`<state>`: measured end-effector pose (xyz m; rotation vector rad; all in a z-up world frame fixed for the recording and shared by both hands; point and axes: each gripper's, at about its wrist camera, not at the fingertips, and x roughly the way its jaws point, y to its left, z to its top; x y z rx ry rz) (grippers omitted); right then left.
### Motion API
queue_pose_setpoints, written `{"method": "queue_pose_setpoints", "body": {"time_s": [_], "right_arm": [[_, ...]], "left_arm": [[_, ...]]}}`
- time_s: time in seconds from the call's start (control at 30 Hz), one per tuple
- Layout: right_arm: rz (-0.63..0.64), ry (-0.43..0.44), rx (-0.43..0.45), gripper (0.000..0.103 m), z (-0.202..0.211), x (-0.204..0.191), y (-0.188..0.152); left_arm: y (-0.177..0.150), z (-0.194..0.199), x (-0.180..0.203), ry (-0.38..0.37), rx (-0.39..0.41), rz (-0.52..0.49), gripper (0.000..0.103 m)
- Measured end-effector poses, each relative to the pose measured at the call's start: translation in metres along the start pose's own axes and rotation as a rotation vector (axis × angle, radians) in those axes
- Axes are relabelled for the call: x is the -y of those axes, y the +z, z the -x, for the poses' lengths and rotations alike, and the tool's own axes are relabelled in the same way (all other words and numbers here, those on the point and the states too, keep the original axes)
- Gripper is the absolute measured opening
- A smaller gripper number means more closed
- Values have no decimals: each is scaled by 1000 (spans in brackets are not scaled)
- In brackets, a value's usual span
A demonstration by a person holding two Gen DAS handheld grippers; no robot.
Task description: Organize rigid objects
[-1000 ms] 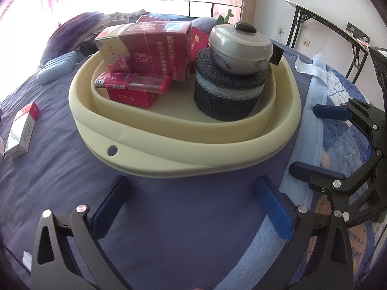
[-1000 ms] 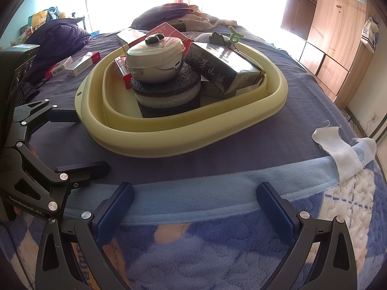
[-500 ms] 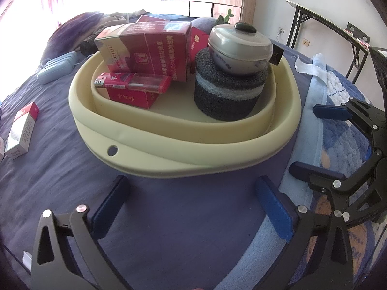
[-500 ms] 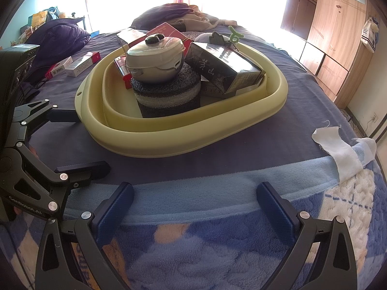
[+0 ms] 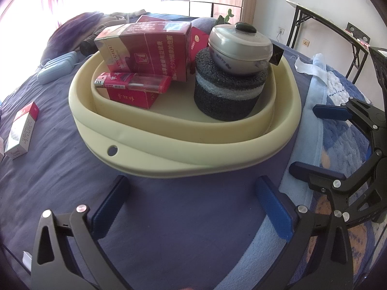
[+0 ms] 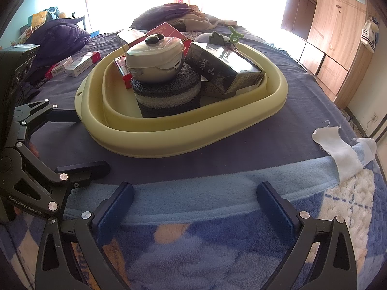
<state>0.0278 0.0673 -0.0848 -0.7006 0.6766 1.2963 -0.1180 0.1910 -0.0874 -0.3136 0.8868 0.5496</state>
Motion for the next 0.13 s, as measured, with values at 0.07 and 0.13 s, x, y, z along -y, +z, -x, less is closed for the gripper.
{"method": "queue_pose_setpoints", "body": {"time_s": [0.07,0.13], "right_arm": [[0,0,0,103,0,0,0],[0,0,0,103,-1,1,0]], "left_arm": [[0,0,0,0,0,0,103],[0,0,0,0,0,0,103]]}}
